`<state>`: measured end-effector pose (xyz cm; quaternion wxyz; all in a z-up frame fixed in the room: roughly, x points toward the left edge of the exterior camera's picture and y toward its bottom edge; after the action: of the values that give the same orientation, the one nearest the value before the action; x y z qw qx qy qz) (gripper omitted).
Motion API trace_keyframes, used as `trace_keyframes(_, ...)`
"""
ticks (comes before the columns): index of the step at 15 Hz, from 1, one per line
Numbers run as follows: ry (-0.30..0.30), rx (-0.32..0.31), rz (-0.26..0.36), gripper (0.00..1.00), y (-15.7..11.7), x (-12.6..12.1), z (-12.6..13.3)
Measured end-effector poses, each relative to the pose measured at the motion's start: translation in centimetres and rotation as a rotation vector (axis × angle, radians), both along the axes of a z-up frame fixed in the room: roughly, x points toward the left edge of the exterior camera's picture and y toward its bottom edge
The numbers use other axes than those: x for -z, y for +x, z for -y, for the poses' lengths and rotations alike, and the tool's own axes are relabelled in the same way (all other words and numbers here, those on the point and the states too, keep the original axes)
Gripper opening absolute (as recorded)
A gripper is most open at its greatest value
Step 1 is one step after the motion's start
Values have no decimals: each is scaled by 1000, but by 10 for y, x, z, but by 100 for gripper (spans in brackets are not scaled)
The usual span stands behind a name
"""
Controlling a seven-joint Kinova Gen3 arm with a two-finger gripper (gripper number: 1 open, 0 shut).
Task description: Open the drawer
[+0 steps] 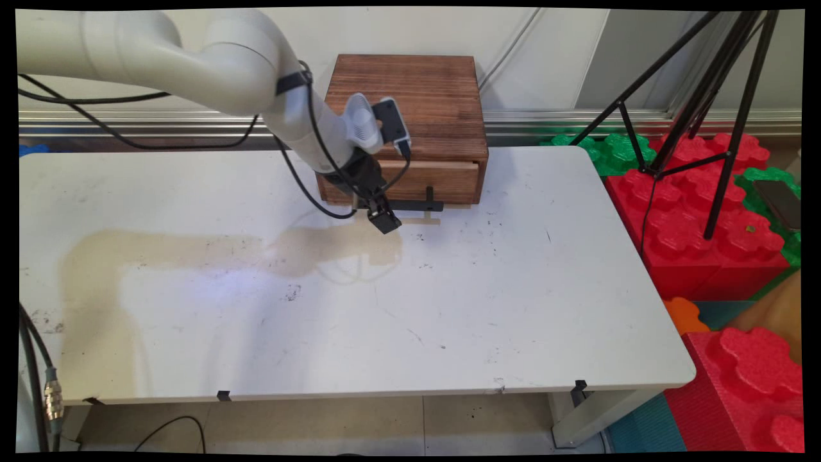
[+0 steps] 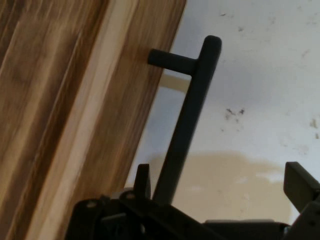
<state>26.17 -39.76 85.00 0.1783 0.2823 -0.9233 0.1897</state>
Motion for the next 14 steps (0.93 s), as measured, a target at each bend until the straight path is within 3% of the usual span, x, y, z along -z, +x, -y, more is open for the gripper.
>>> trace_keyframes(7, 12, 31, 10, 100, -14, 33, 31)
trace_keyframes(14, 47, 35, -6, 100, -26, 49, 38)
